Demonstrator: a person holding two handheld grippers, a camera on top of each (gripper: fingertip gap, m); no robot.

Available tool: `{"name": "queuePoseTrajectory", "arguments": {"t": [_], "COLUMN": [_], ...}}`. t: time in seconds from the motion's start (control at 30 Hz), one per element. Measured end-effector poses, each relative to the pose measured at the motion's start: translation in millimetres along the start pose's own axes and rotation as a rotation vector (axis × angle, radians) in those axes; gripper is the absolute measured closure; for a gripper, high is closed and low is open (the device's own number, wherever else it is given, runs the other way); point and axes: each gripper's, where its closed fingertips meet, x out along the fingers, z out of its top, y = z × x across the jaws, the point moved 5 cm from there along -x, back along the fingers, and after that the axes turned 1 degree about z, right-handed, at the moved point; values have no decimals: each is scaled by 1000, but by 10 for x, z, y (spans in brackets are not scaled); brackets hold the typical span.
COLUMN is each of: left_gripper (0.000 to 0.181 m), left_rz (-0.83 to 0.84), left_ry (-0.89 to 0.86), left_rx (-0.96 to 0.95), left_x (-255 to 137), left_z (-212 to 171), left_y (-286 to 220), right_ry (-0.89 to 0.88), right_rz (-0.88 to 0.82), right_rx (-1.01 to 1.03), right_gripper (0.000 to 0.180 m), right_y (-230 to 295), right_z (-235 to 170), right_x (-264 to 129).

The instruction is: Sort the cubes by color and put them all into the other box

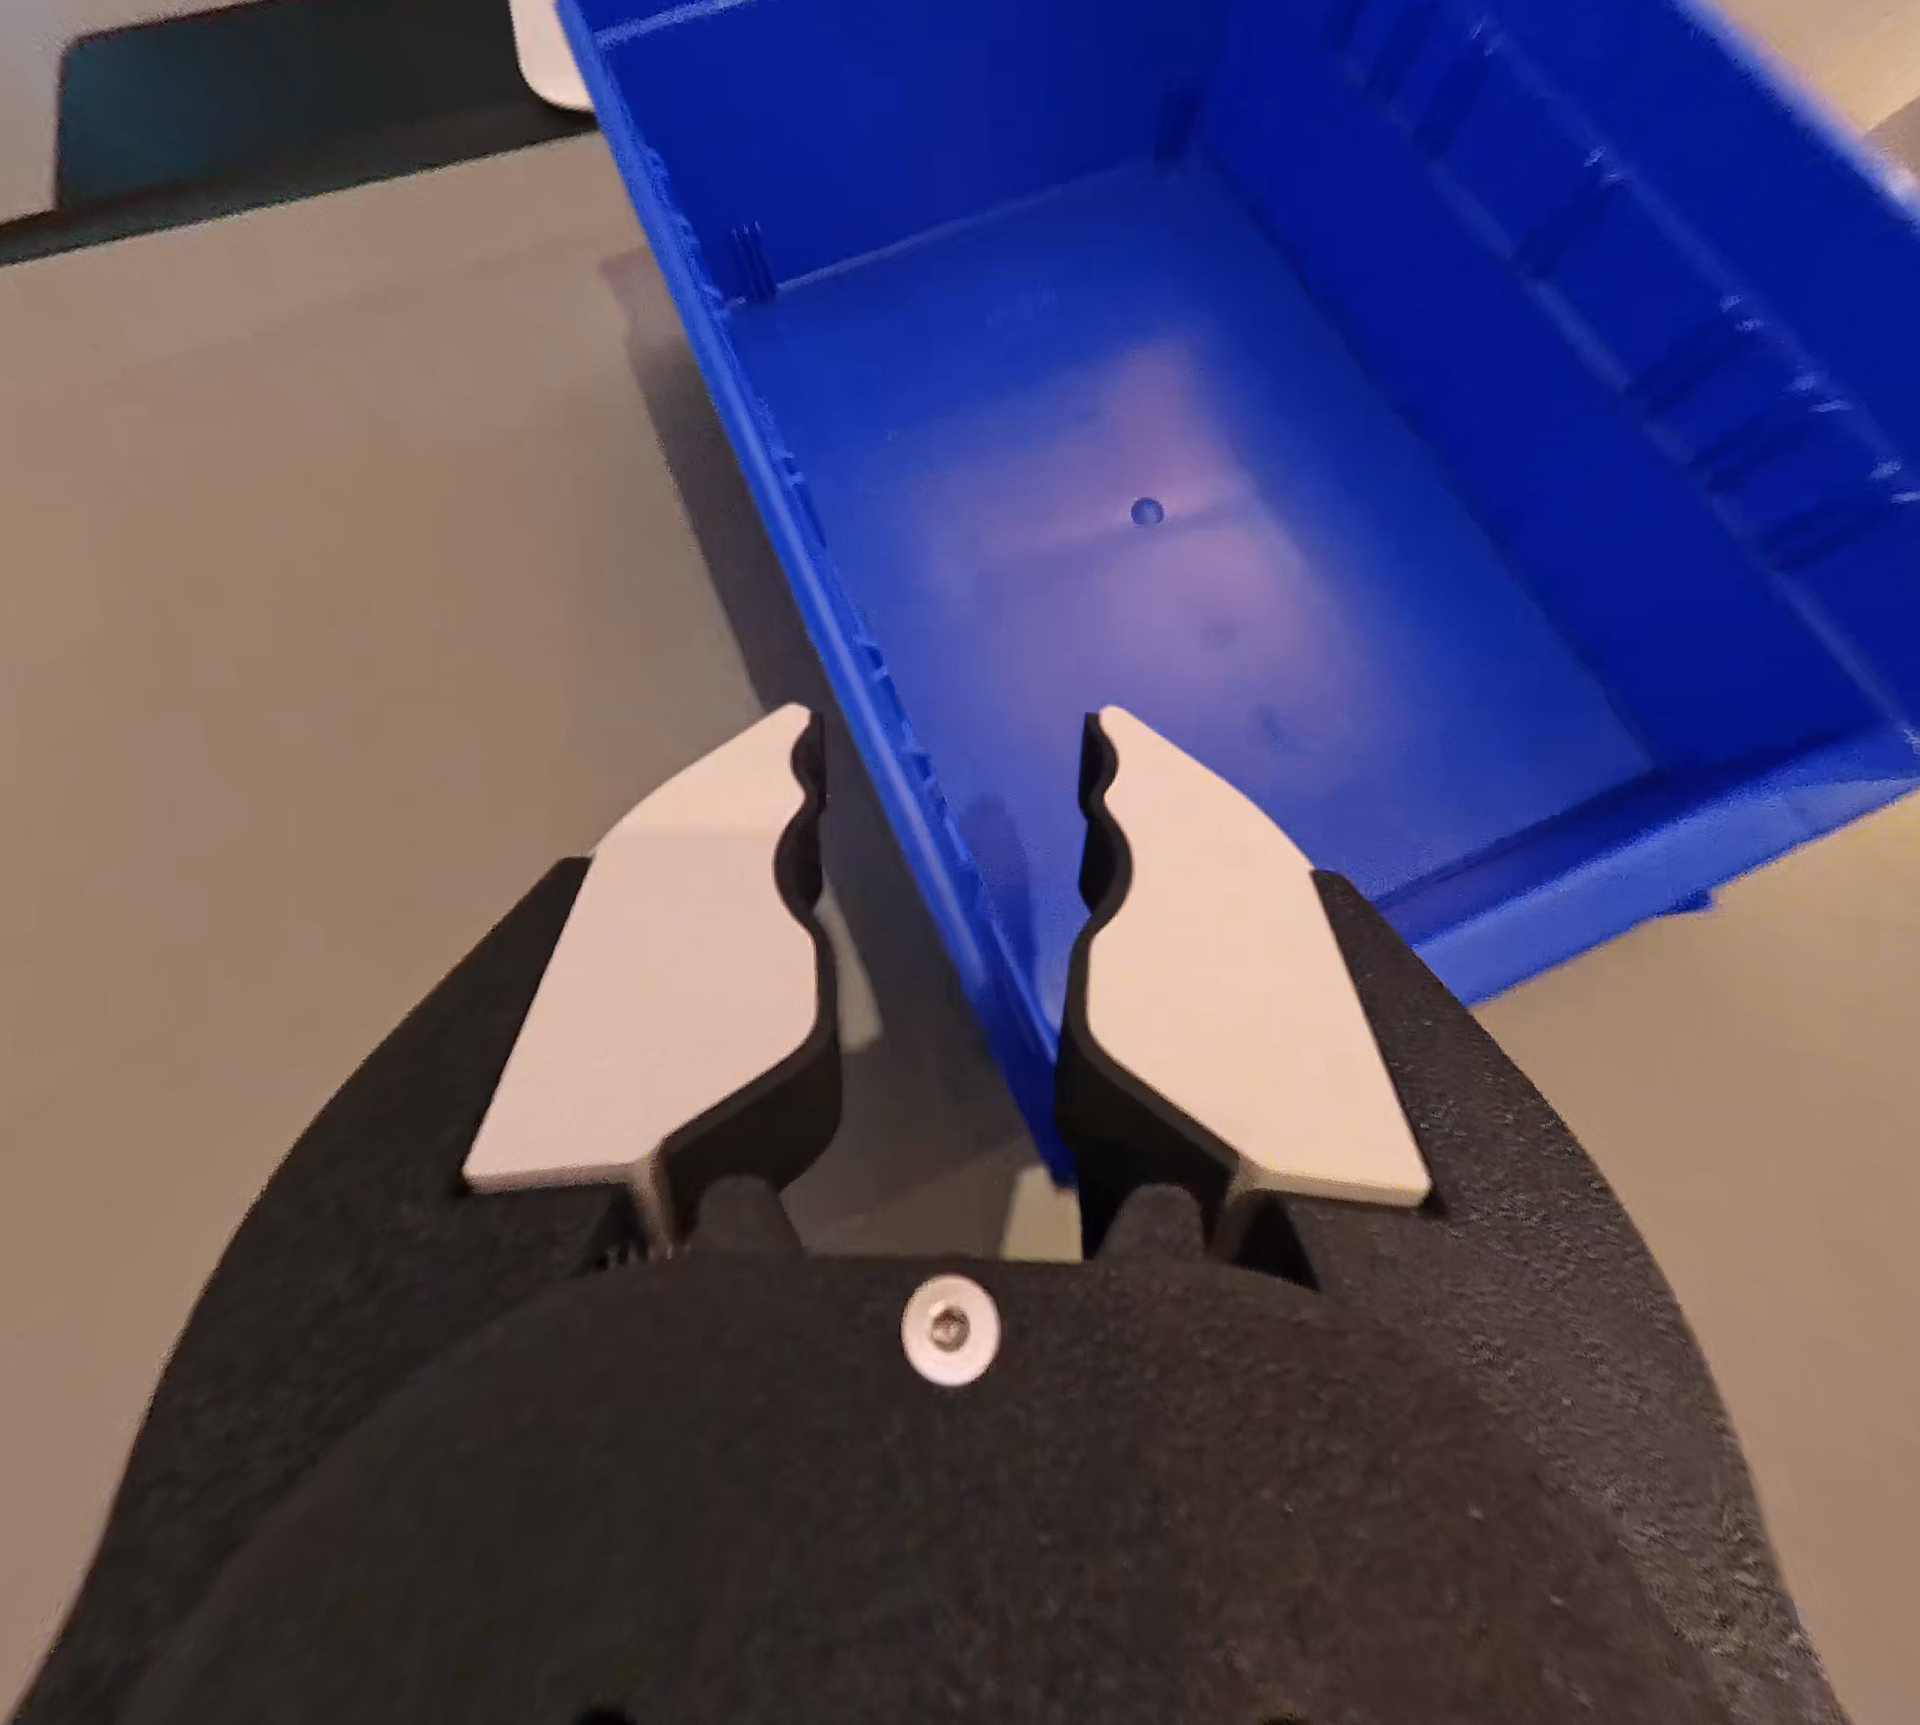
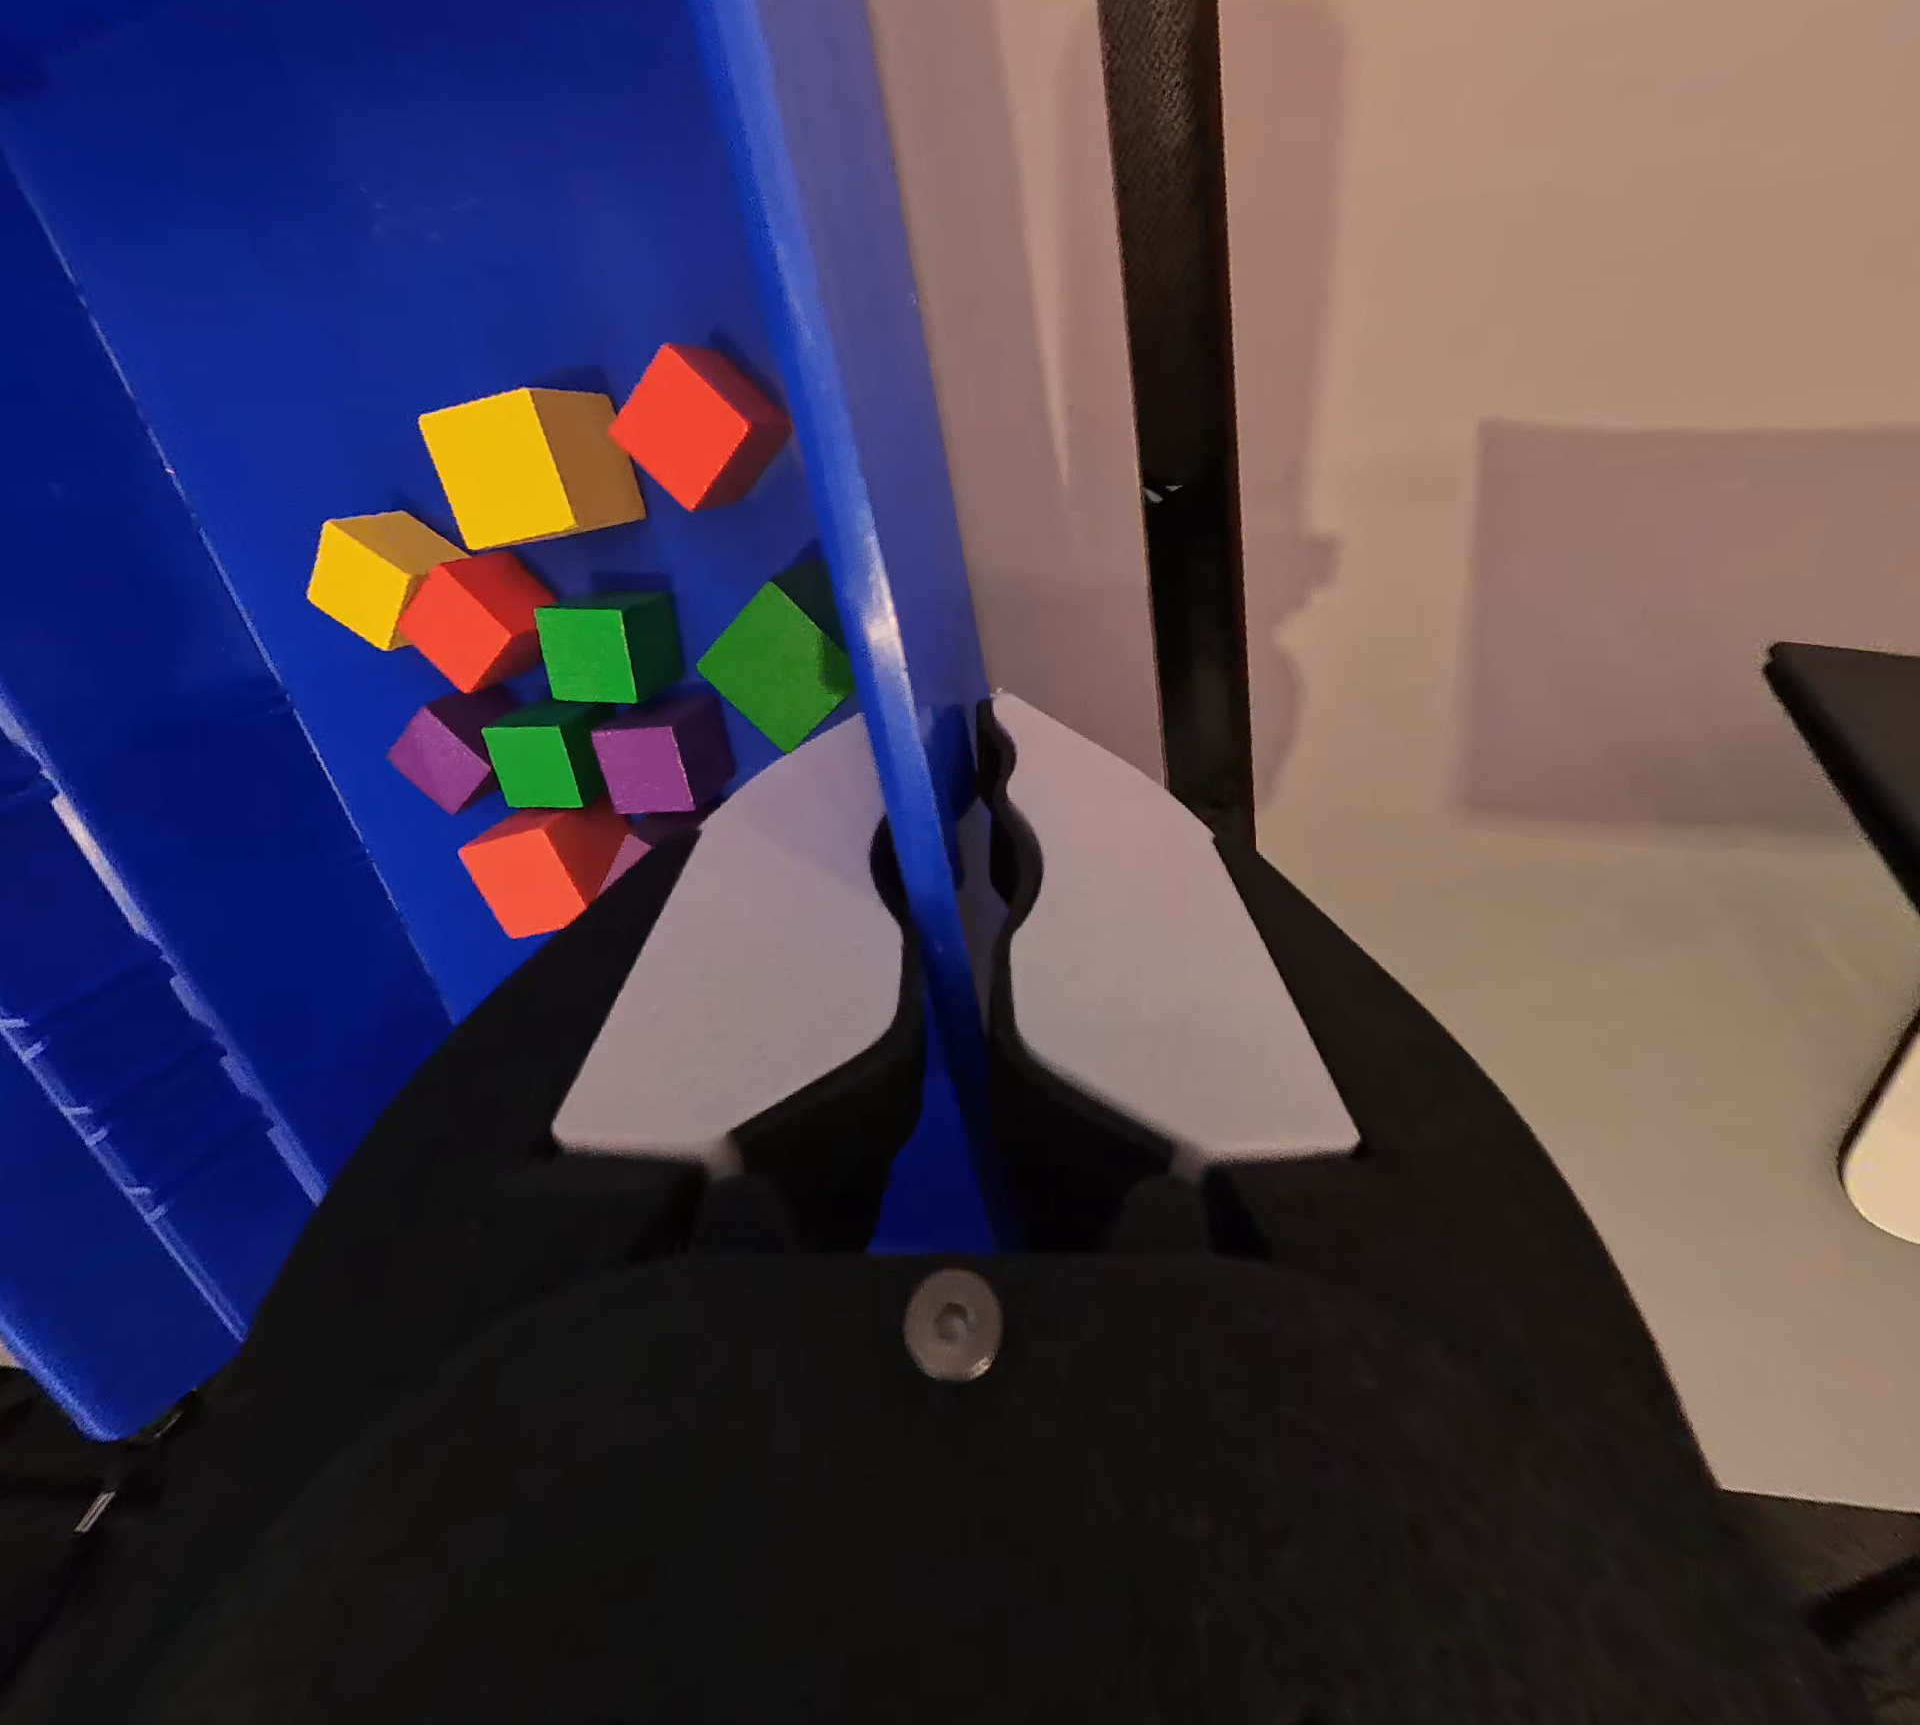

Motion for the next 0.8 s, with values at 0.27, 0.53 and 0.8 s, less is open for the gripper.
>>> {"name": "queuePoseTrajectory", "arguments": {"t": [0.27, 0.53, 0.8], "left_gripper": [135, 141, 144], "left_rz": [135, 390, 540], "left_ry": [-98, -118, -162], "left_rx": [-6, -107, -185], "left_x": [-896, -1769, -2223], "left_z": [-183, -549, -828], "left_y": [568, 1343, 1784], "right_ry": [5, 74, 8], "right_rz": [52, 109, 53], "right_rx": [29, 64, -44], "right_gripper": [173, 173, 174], "right_y": [14, 125, 710], "right_z": [-12, -34, 91], "right_x": [5, -140, -917]}}
